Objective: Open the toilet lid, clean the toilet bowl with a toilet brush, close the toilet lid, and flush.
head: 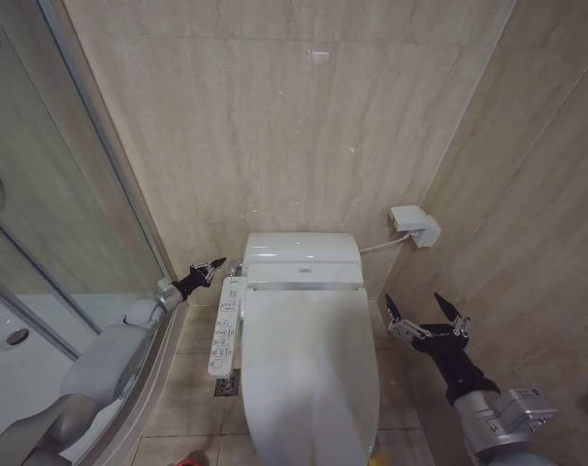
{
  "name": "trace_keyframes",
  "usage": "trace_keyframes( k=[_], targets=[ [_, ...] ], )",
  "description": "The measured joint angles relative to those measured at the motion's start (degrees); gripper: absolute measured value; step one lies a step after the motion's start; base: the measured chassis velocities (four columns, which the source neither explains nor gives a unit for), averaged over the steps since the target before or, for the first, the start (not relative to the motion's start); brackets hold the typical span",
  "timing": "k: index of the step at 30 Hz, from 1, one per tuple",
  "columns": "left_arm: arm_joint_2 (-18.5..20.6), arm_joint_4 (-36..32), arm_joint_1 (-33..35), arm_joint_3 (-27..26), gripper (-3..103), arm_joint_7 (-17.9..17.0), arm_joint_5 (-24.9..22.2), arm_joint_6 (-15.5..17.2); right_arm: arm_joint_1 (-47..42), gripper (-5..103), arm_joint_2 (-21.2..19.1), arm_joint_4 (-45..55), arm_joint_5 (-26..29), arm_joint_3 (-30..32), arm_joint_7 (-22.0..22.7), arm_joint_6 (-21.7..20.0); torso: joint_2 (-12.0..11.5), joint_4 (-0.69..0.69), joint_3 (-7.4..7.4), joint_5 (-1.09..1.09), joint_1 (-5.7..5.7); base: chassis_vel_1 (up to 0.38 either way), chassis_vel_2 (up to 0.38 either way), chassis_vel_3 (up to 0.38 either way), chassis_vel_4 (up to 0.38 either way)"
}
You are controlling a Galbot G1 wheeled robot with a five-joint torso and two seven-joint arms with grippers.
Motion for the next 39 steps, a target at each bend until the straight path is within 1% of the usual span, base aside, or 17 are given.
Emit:
trace_keyframes(
  k=[1, 4, 9, 12, 13, 14, 17, 18, 19, 23, 29, 39],
  targets=[
    [0.0, 0.0, 0.0, 0.0, 0, 0.0, 0.0, 0.0, 0.0, 100, 0.0, 0.0, 0.0, 0.0, 0.0, 0.0, 0.0, 0.0, 0.0, 0.0, 0.0, 0.0, 0.0, 0.0, 0.0],
    [0.24, 1.51, -0.4, 0.08, 0, 2.0, -0.02, -0.78, 0.0, 100, 0.0, 0.0, 0.0, 0.0, 0.0, 0.0, 0.0, 0.01, 0.0, -0.01, 0.0, 0.0, 0.0, 0.0, 0.0],
    [-0.22, 3.7, -1.45, 0.27, 0, 3.5, 0.13, -1.54, 0.0, 100, 0.0, 0.0, 0.0, 0.0, 0.0, 0.0, 0.0, 0.0, 0.0, 0.0, 0.0, 0.0, 0.0, 0.0, 0.0],
    [-1.52, 6.35, -2.76, 0.41, 0, 4.05, 0.45, -2.27, 0.0, 100, 0.0, 0.0, 0.0, 0.0, 0.0, 0.0, 0.0, 0.0, 0.0, 0.0, 0.0, 0.0, 0.0, 0.0, 0.0],
    [-2.43, 8.23, -3.57, 0.39, 0, 4.33, 0.91, -2.87, 0.0, 100, 0.0, 0.0, 0.0, 0.0, 0.0, 0.0, 0.0, -0.01, 0.0, -0.01, 0.0, 0.0, 0.0, 0.0, 0.0],
    [-2.43, 8.23, -3.57, 0.39, 0, 4.33, 0.91, -2.87, 0.0, 100, 0.0, 0.0, 0.0, 0.0, 0.0, 0.0, 0.0, -0.01, 0.0, -0.01, 0.0, 0.0, 0.0, 0.0, 0.0],
    [-4.28, 12.47, -5.2, 0.26, 0, 4.85, 2.12, -4.01, 0.0, 100, 0.0, 0.0, 0.0, 0.0, 0.0, 0.0, 0.0, -0.02, 0.01, -0.01, 0.01, 0.0, 0.0, 0.0, 0.0],
    [-4.28, 12.47, -5.2, 0.26, 0, 4.85, 2.12, -4.01, 0.0, 100, 0.0, 0.0, 0.0, 0.0, 0.0, 0.0, 0.0, -0.02, 0.01, -0.01, 0.01, 0.0, 0.0, 0.0, 0.0],
    [-4.91, 14.1, -5.7, 0.23, 0, 5.04, 2.53, -4.17, 0.0, 100, 0.0, 0.0, 0.0, 0.0, 0.0, 0.0, 0.0, -0.02, 0.01, -0.01, 0.0, 0.0, 0.0, 0.0, 0.0],
    [-5.88, 16.74, -6.62, 0.2, 0, 5.73, 2.88, -4.31, 0.0, 100, 0.0, 0.0, 0.0, 0.0, 0.0, 0.0, 0.0, 0.01, 0.01, 0.0, 0.01, 0.0, 0.0, 0.0, 0.0],
    [-6.72, 17.88, -7.44, 0.2, 0, 6.77, 2.95, -4.38, 0.0, 100, 0.0, 0.0, 0.0, 0.0, 0.0, 0.0, 0.0, 0.0, 0.01, 0.0, 0.01, 0.0, 0.0, 0.0, 0.0],
    [-7.38, 18.14, -7.68, 0.2, 0, 7.08, 3.7, -4.39, 0.0, 100, 0.0, 0.0, 0.0, 0.0, 0.0, 0.0, 0.0, 0.0, 0.0, 0.0, 0.0, 0.0, 0.0, 0.0, 0.0]
  ],
)
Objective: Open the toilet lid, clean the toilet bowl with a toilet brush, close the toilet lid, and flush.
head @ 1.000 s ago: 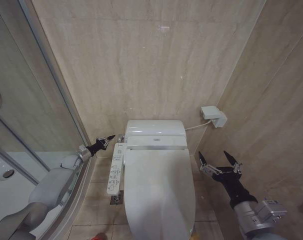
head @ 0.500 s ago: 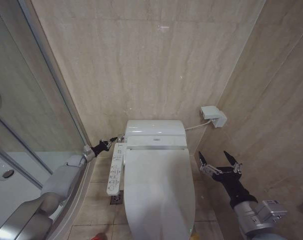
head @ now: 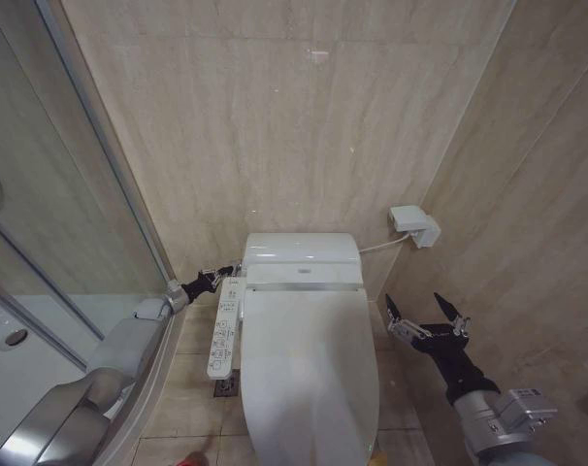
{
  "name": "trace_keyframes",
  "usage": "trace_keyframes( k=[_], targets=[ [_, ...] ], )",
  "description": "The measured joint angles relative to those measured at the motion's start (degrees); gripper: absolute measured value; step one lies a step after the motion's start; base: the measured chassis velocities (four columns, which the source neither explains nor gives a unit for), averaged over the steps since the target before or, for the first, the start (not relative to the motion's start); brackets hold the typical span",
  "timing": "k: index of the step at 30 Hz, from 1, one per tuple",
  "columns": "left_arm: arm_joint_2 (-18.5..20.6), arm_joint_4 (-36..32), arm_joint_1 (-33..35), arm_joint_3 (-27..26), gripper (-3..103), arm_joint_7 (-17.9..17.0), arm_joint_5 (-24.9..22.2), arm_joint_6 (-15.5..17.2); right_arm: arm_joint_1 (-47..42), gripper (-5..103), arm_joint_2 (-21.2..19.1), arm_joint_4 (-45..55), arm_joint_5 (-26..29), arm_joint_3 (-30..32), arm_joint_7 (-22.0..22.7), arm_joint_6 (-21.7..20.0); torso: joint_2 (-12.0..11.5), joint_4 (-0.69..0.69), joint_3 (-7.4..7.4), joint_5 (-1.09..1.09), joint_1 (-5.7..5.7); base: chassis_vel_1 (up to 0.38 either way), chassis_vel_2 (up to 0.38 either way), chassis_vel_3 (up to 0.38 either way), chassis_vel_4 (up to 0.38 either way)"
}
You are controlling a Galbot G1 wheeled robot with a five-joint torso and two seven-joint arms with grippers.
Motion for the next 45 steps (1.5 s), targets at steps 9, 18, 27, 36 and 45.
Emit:
trace_keyframes(
  k=[9, 18, 27, 36, 45],
  targets=[
    [-0.55, 0.33, 0.79, -0.35, 0, -0.07, 0.88, 0.27, 0.0, 100, 0.0, 0.0, 0.0, 0.0, 0.0, 0.0, 0.0, 0.02, -0.01, 0.01, -0.01, 0.0, 0.0, 0.0, 0.0],
    [-0.94, 2.02, 0.31, -0.17, 0, -0.11, 1.06, 0.95, 0.0, 100, 0.0, 0.0, 0.0, 0.0, 0.0, 0.0, 0.0, -0.02, 0.0, -0.02, 0.0, 0.0, 0.0, 0.0, 0.0],
    [-1.97, 3.99, 0.46, -2.72, 0, -0.12, 1.86, 0.87, 0.0, 100, 0.0, 0.0, 0.0, 0.0, 0.0, 0.0, 0.0, -0.01, 0.01, -0.01, 0.01, 0.0, 0.0, 0.0, 0.0],
    [-1.95, 1.82, 1.79, -4.49, 0, -3.3, -0.78, 0.24, 0.0, 100, 0.0, 0.0, 0.0, 0.0, 0.0, 0.0, -0.01, 0.02, 0.01, -0.02, 0.01, 0.0, 0.0, 0.0, 0.0],
    [0.65, -25.93, 13.4, -11.58, 0, -24.01, -7.01, 5.15, 0.0, 100, 0.0, 0.01, 0.0, 0.0, 0.0, 0.0, -0.01, 0.02, 0.0, -0.02, 0.0, 0.0, 0.0, 0.0, 0.0]
  ],
)
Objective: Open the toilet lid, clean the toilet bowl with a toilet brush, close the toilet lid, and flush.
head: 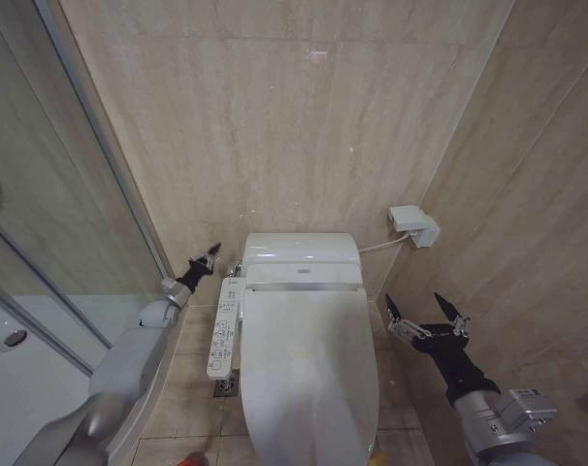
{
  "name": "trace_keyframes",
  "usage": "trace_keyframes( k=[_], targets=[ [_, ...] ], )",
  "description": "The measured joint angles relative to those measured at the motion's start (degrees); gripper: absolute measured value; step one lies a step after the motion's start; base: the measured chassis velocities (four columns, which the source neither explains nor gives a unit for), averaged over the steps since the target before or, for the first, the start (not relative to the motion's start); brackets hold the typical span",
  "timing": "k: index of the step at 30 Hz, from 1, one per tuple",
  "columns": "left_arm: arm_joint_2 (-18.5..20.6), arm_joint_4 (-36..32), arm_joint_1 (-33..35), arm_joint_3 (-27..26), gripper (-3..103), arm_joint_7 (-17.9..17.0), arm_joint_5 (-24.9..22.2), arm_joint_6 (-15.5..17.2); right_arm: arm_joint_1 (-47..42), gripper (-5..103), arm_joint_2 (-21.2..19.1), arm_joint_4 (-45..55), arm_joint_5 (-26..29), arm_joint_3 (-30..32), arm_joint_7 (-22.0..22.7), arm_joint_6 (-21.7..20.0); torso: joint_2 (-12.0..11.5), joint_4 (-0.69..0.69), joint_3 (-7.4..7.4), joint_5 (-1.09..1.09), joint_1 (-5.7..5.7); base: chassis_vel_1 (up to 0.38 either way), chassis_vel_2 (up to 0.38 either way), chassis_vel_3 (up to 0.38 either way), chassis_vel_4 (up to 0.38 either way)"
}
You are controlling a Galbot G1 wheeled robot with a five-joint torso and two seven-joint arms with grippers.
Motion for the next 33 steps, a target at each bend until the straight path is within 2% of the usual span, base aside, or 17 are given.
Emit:
trace_keyframes(
  k=[1, 4, 5, 8, 9, 12, 14, 15, 18, 19, 21, 22, 26, 28, 31, 33],
  targets=[
    [0.0, 0.0, 0.0, 0.0, 0, 0.0, 0.0, 0.0, 0.0, 100, 0.0, 0.0, 0.0, 0.0, 0.0, 0.0, 0.0, 0.0, 0.0, 0.0, 0.0, 0.0, 0.0, 0.0, 0.0],
    [0.81, -16.1, 6.9, -2.79, 0, -15.44, -3.71, 5.68, 0.0, 100, 0.0, -0.01, 0.0, 0.0, 0.0, 0.0, 0.01, -0.01, -0.01, 0.02, -0.01, 0.0, 0.0, 0.0, 0.0],
    [0.81, -16.1, 6.9, -2.79, 0, -15.44, -3.71, 5.68, 0.0, 100, 0.0, -0.01, 0.0, 0.0, 0.0, 0.0, 0.01, -0.01, -0.01, 0.02, -0.01, 0.0, 0.0, 0.0, 0.0],
    [1.13, -30.06, 13.97, -6.84, 0, -25.23, -3.18, 11.09, 0.0, 100, 0.01, 0.0, 0.0, 0.0, 0.0, 0.0, 0.01, -0.05, -0.01, 0.02, -0.01, 0.0, 0.0, 0.0, 0.0],
    [1.13, -30.06, 13.97, -6.84, 0, -25.23, -3.18, 11.09, 0.0, 100, 0.01, 0.0, 0.0, 0.0, 0.0, 0.0, 0.01, -0.05, -0.01, 0.02, -0.01, 0.0, 0.0, 0.0, 0.0],
    [3.55, -40.68, 22.0, -10.56, 0, -30.43, -2.42, 16.08, 0.0, 100, -0.01, 0.0, 0.0, 0.0, -0.01, 0.0, 0.01, -0.01, -0.01, 0.0, -0.01, 0.0, 0.0, 0.0, 0.0],
    [5.31, -46.31, 27.34, -12.96, 0, -31.36, -1.94, 17.41, 0.0, 100, 0.0, 0.0, 0.0, 0.0, 0.0, 0.0, 0.01, 0.02, -0.01, 0.02, -0.01, 0.0, 0.0, 0.0, 0.0],
    [5.31, -46.31, 27.34, -12.96, 0, -31.36, -1.94, 17.41, 0.0, 100, 0.0, 0.0, 0.0, 0.0, 0.0, 0.0, 0.01, 0.02, -0.01, 0.02, -0.01, 0.0, 0.0, 0.0, 0.0],
    [5.18, -52.51, 36.33, -18.39, 0, -31.49, 0.08, 17.81, 0.0, 100, 0.0, 0.0, 0.0, 0.0, 0.0, 0.0, 0.01, -0.03, -0.01, 0.01, -0.01, 0.0, 0.0, 0.0, 0.0],
    [5.18, -52.51, 36.33, -18.39, 0, -31.49, 0.08, 17.81, 0.0, 100, 0.0, 0.0, 0.0, 0.0, 0.0, 0.0, 0.01, -0.03, -0.01, 0.01, -0.01, 0.0, 0.0, 0.0, 0.0],
    [3.14, -55.86, 42.89, -22.99, 0, -31.21, 1.38, 17.81, 0.0, 100, 0.0, 0.0, 0.0, -0.01, -0.01, 0.0, 0.02, 0.02, -0.01, 0.0, -0.02, 0.0, 0.0, 0.0, 0.0],
    [3.14, -55.86, 42.89, -22.99, 0, -31.21, 1.38, 17.81, 0.0, 100, 0.0, 0.0, 0.0, -0.01, -0.01, 0.0, 0.02, 0.02, -0.01, 0.0, -0.02, 0.0, 0.0, 0.0, 0.0],
    [-2.33, -60.67, 51.61, -28.97, 0, -29.76, 2.36, 17.96, 0.0, 100, 0.01, 0.0, 0.0, 0.0, 0.0, 0.0, 0.02, -0.03, -0.01, 0.02, -0.01, 0.0, 0.0, 0.0, 0.0],
    [-3.75, -61.87, 53.65, -29.73, 0, -29.44, 2.44, 18.16, 0.0, 100, 0.0, 0.0, 0.0, 0.0, 0.0, 0.0, 0.02, -0.02, -0.01, 0.01, -0.01, 0.0, 0.0, 0.0, 0.0],
    [-8.36, -65.93, 60.93, -31.54, 0, -29.08, 4.21, 18.52, 0.0, 100, 0.0, 0.0, 0.0, 0.0, 0.0, 0.0, 0.02, -0.01, -0.01, 0.01, -0.02, 0.0, 0.0, 0.0, 0.0],
    [-9.19, -67.22, 62.92, -31.83, 0, -28.92, 4.79, 18.56, 0.0, 100, 0.0, 0.0, 0.0, 0.0, 0.0, 0.0, 0.01, 0.0, -0.01, 0.01, -0.02, 0.0, 0.0, 0.0, 0.0]
  ],
)
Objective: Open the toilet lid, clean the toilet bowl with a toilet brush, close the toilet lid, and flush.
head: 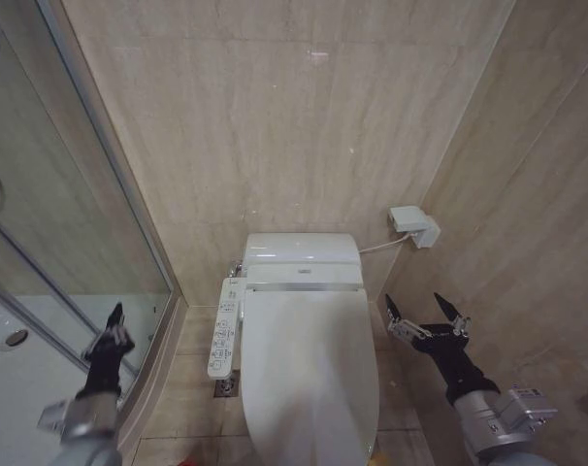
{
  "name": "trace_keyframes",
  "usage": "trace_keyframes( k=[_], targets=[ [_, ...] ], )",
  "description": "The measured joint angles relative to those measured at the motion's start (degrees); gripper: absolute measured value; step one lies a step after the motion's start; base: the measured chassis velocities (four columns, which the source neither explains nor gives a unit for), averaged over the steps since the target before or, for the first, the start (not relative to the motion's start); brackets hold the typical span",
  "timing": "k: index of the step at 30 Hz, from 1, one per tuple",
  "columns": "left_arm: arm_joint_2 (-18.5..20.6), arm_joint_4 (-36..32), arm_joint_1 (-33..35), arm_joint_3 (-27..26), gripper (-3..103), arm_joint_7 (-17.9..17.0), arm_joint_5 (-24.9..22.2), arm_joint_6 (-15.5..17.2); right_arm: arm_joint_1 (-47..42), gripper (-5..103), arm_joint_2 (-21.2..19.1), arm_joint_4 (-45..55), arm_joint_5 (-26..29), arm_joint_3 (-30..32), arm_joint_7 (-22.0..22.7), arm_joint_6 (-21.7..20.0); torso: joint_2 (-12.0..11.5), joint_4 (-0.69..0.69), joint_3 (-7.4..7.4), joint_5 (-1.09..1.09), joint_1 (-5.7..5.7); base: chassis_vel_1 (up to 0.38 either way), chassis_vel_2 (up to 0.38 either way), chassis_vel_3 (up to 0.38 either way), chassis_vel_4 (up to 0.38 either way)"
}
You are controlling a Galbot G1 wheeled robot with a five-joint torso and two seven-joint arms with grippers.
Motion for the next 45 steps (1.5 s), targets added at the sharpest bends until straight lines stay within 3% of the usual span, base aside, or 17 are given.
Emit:
trace_keyframes(
  k=[9, 17, 29, 35, 45],
  targets=[
    [-2.11, -7.97, 8.43, -1.18, 0, 1.97, 5.84, -1.14, 0.0, 100, 0.0, 0.0, 0.0, 0.0, 0.0, 0.0, 0.0, -0.02, 0.0, 0.01, 0.01, 0.0, 0.0, 0.0, 0.0],
    [-2.97, -10.71, 11.55, 4.11, 0, 2.95, 9.71, -1.69, 0.0, 100, 0.0, 0.0, 0.0, 0.0, 0.0, 0.0, -0.01, -0.02, 0.01, 0.0, 0.02, 0.0, 0.0, 0.0, 0.0],
    [-2.83, -15.39, 14.1, 5.18, 0, 2.38, 10.76, -0.54, 0.0, 100, 0.0, 0.0, 0.0, 0.0, 0.0, 0.0, -0.01, -0.01, 0.01, 0.01, 0.02, 0.0, 0.0, 0.0, 0.0],
    [-2.79, -18.49, 16.71, 5.8, 0, 5.0, 14.27, -1.42, 0.0, 100, 0.01, 0.0, 0.0, 0.0, 0.0, 0.0, -0.01, -0.01, 0.01, 0.01, 0.01, 0.0, 0.0, 0.0, 0.0],
    [-2.48, -18.59, 16.37, 5.16, 0, 1.97, 15.42, 1.53, 0.0, 100, 0.0, 0.0, 0.0, 0.0, 0.0, 0.0, -0.01, -0.01, 0.01, 0.0, 0.01, 0.0, 0.0, 0.0, 0.0]
  ],
)
